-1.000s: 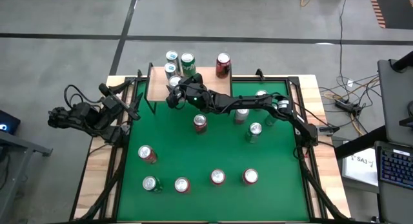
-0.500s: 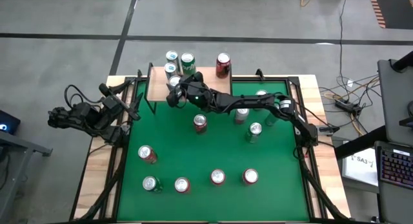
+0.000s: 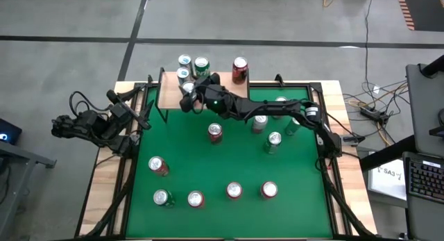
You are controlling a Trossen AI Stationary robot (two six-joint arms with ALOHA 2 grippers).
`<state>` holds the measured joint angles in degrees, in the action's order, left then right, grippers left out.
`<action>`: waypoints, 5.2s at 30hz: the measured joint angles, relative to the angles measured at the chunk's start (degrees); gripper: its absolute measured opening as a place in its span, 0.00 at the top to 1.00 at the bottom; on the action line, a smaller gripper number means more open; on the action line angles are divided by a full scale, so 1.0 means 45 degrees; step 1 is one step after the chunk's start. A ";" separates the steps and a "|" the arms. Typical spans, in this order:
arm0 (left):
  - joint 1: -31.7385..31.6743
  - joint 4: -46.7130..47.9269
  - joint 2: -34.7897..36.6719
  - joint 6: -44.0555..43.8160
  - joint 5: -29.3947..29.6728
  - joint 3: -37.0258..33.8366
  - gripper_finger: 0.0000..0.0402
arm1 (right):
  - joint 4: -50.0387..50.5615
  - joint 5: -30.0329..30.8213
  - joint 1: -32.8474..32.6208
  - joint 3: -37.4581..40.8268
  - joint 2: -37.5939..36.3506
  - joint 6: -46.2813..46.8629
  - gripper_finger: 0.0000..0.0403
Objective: Place canned beverage on shelf
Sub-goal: Put the green can on the shelf
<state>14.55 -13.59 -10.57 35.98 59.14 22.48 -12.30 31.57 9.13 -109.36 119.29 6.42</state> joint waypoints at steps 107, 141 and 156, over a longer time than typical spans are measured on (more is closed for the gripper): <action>-0.0532 -0.6189 -1.1189 -0.3978 0.1234 0.1069 0.08 | 1.1844 0.0899 -0.2050 0.0165 -0.5299 -0.3441 0.97; -0.2938 -0.6219 -1.3750 -0.6014 0.3038 0.1336 0.07 | 1.1669 0.0894 -0.1603 0.0165 -0.5408 -0.3916 0.97; -0.3451 -0.7981 -1.5321 -0.7124 0.2596 0.1336 0.07 | 1.1679 0.0894 -0.1603 0.0165 -0.5399 -0.3910 0.97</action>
<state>-0.98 -49.50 -79.51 3.92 70.83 28.49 40.25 35.59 1.91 -108.62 95.00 -11.17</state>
